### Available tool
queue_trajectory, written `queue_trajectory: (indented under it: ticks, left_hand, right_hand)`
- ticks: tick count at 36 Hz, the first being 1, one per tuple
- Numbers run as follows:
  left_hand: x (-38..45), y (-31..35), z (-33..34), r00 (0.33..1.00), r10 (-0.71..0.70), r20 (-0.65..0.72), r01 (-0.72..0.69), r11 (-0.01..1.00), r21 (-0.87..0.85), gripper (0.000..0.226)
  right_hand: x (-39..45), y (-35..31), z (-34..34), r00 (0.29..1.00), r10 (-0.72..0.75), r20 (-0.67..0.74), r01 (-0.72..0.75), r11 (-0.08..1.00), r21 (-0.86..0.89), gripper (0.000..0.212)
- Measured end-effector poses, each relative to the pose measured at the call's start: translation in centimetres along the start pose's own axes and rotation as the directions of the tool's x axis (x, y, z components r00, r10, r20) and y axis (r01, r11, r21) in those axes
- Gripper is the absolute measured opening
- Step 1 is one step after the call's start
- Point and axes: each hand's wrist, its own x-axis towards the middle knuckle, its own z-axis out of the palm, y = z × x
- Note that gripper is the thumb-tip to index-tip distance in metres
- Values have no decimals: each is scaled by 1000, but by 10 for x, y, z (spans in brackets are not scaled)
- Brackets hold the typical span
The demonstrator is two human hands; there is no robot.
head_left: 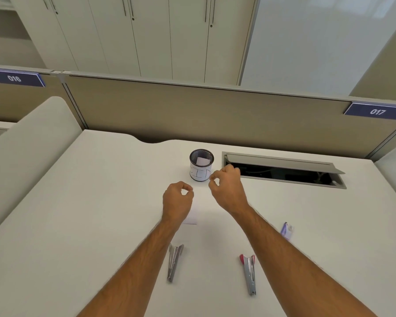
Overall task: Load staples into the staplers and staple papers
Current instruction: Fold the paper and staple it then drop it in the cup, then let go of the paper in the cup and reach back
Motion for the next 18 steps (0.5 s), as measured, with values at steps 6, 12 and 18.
queue_trajectory:
  ticks: [6,12,18]
  left_hand:
    - [-30,-20,-6,999,-42,15,40,993,108,12]
    - [-53,-48,-11,990,-133,50,114,954,277,31]
    - [-74,-72,-18,968,-244,55,188,854,485,71]
  right_hand:
    - [-36,2,5,999,30,44,-30,1000,3,22]
    - [-70,5,11,995,9,97,-11,1000,13,22]
    - [-98,7,18,991,27,134,-31,999,29,21]
